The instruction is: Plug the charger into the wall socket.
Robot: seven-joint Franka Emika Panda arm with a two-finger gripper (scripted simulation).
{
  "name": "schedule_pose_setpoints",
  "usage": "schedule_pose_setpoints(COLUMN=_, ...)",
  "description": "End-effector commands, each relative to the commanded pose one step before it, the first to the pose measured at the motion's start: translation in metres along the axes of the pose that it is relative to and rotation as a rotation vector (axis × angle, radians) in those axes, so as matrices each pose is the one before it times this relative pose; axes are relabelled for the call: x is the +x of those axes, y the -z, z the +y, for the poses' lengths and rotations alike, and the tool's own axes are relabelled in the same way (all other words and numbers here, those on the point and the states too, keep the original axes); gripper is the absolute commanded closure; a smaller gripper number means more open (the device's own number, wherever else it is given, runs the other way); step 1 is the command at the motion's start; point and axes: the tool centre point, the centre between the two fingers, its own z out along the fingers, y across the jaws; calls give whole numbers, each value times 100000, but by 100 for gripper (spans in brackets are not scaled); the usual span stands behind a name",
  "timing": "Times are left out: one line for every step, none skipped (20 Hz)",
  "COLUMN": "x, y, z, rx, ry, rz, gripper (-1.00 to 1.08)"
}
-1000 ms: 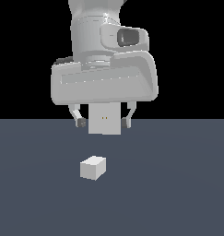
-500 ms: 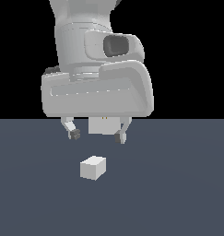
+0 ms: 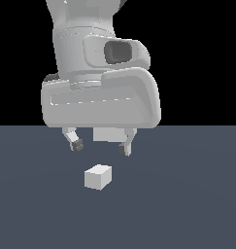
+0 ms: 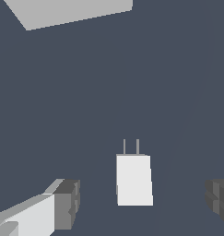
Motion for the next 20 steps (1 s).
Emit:
schedule_pose_setpoints(x=66, y=41, z=38, rx=-1, ry=-4, rz=-26, gripper=-92)
schedule_pose_setpoints(x=-37, y=-33, z=-22, rx=0, ry=0, rz=0, gripper=-92)
schedule_pose_setpoints(x=-7, y=-25, z=0, rx=0, ry=0, rz=0, gripper=-92)
schedule_pose_setpoints(x=-20, y=-75, z=1, rx=0, ry=0, rz=0, gripper=-92)
schedule_pose_setpoints(x=-33, y=-124, z=2, rx=0, ry=0, rz=0, gripper=-92)
schedule_pose_setpoints(x=-47, y=-174, z=3, rx=0, ry=0, rz=0, gripper=-92)
schedule_pose_setpoints(x=-60, y=-223, z=4, rx=0, ry=0, rz=0, gripper=-92)
schedule_pose_setpoints(x=-72, y=-272, z=4, rx=0, ry=0, rz=0, gripper=-92)
schedule_pose_setpoints(x=-84, y=-320, z=5, rx=0, ry=0, rz=0, gripper=-92)
schedule_pose_setpoints(x=-94, y=-377, z=11, rx=51, ry=-17, rz=-43, gripper=-92)
schedule_pose_setpoints(x=-106, y=-415, z=6, rx=0, ry=0, rz=0, gripper=-92)
schedule_pose_setpoints(x=-115, y=-462, z=5, rx=0, ry=0, rz=0, gripper=-92)
schedule_pose_setpoints(x=-110, y=-459, z=4, rx=0, ry=0, rz=0, gripper=-92)
schedule_pose_setpoints(x=-94, y=-409, z=3, rx=0, ry=0, rz=0, gripper=-92)
schedule_pose_setpoints(x=-79, y=-359, z=2, rx=0, ry=0, rz=0, gripper=-92)
schedule_pose_setpoints(x=-65, y=-310, z=0, rx=0, ry=0, rz=0, gripper=-92)
schedule_pose_setpoints(x=-52, y=-261, z=0, rx=0, ry=0, rz=0, gripper=-92)
schedule_pose_setpoints(x=-40, y=-213, z=-1, rx=0, ry=0, rz=0, gripper=-92)
schedule_pose_setpoints(x=-30, y=-165, z=-1, rx=0, ry=0, rz=0, gripper=-92)
schedule_pose_setpoints(x=-20, y=-118, z=-1, rx=0, ry=0, rz=0, gripper=-92)
